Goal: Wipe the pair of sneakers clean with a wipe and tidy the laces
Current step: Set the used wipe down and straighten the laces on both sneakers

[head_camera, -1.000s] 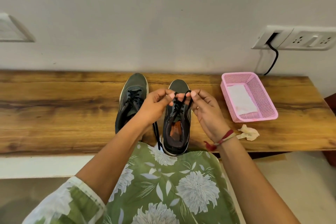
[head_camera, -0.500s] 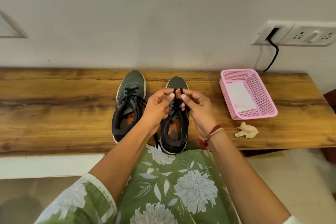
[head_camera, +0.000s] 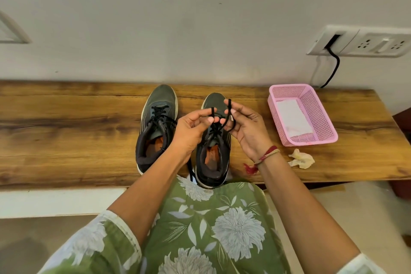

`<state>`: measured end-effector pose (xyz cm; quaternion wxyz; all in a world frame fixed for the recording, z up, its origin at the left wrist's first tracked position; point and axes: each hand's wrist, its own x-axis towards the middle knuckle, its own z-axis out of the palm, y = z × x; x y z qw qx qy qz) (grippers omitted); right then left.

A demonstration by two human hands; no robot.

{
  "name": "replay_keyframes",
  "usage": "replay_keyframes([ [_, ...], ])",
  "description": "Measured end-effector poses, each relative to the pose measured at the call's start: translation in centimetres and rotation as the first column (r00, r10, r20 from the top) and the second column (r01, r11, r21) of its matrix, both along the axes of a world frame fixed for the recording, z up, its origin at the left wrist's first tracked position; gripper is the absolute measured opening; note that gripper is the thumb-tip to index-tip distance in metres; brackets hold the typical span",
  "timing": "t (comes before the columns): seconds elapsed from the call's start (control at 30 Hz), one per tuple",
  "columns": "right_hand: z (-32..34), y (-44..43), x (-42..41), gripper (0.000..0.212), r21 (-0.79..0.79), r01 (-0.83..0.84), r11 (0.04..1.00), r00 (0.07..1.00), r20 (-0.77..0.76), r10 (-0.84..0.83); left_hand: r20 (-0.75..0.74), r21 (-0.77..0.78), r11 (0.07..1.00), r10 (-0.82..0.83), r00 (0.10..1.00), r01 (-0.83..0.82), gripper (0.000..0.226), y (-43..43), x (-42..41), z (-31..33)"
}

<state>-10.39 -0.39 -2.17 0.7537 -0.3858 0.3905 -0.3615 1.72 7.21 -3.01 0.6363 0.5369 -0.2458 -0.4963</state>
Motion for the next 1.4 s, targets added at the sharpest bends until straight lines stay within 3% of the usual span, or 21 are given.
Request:
replay_keyframes([
  [0.13,-0.1,0.4,0.4,0.027,-0.012,-0.052,0.999,0.999,-0.009,0.052,-0.016,-0.010,1.000,-0.025,1.000,0.025,0.032,0.1,0.2,0.3],
  [0.3,-0.7,0.9,0.8,0.021,-0.011,-0.012,1.000,0.992,-0.129,0.010,-0.030,-0.022,0.999,-0.045,0.999,0.044,0.027,0.0,0.4,0.5],
  [0.4,-0.8,1.0,1.0,0.020,0.095,0.046,0.994,0.989,-0.144,-0.032,-0.037,-0.015,0.996,-0.083,0.996,0.083,0.014,-0.3,0.3,0.5],
  [0.5,-0.7,0.9,1.1,0.014,0.186,0.090,0.978,0.989,-0.132,-0.066,-0.075,-0.010,0.993,-0.120,0.990,0.120,0.018,-0.6,0.4,0.4],
  [0.63,-0.5,0.5,0.7,0.013,0.129,-0.001,0.992,0.992,-0.126,0.018,-0.009,0.025,0.977,-0.212,0.977,0.212,0.027,-1.0,0.8,-0.7],
  [0.83,-0.2,0.1,-0.7,0.024,0.003,-0.231,0.973,0.966,-0.123,0.229,0.108,0.063,0.989,-0.143,0.984,0.136,0.039,-1.4,0.9,-1.4],
  [0.97,-0.6,0.3,-0.7,0.018,-0.004,-0.165,0.986,0.982,-0.097,0.164,0.211,0.051,0.987,-0.159,0.964,0.151,0.034,-1.8,0.4,-1.5],
  [1.07,-0.8,0.2,-0.7,0.014,0.027,-0.113,0.993,0.991,-0.071,0.114,0.244,0.015,0.977,-0.211,0.947,0.214,0.017,-1.9,0.9,-2.0],
  [1.2,-0.5,-0.1,-0.8,0.014,0.011,-0.182,0.983,0.982,-0.049,0.182,0.283,0.022,0.938,-0.339,0.897,0.347,0.012,-1.7,2.2,-2.7],
  [1.3,-0.4,-0.7,-1.1,0.010,-0.123,-0.361,0.925,0.925,-0.177,0.337,0.276,0.032,0.925,-0.372,0.886,0.378,0.007,-1.9,2.6,-2.9],
  [1.4,-0.1,-1.7,-1.8,0.013,-0.380,-0.547,0.746,0.789,-0.532,0.308,0.281,0.064,0.922,-0.383,0.880,0.381,0.010,-2.4,2.8,-3.3],
])
